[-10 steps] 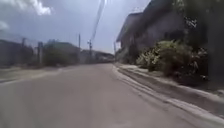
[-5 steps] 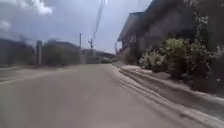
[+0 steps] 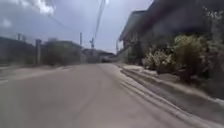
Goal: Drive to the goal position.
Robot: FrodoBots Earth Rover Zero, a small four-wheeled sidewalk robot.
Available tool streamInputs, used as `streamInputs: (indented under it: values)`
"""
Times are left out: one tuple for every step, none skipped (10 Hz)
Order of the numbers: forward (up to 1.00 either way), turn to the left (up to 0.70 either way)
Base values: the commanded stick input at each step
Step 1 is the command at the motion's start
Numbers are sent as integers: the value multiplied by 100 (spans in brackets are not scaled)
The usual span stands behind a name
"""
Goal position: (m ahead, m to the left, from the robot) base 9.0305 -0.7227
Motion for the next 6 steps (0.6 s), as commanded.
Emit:
streamInputs:
  values:
    - [70,-9]
    - [70,-23]
    - [70,-32]
    - [70,-25]
    - [70,-10]
    - [70,0]
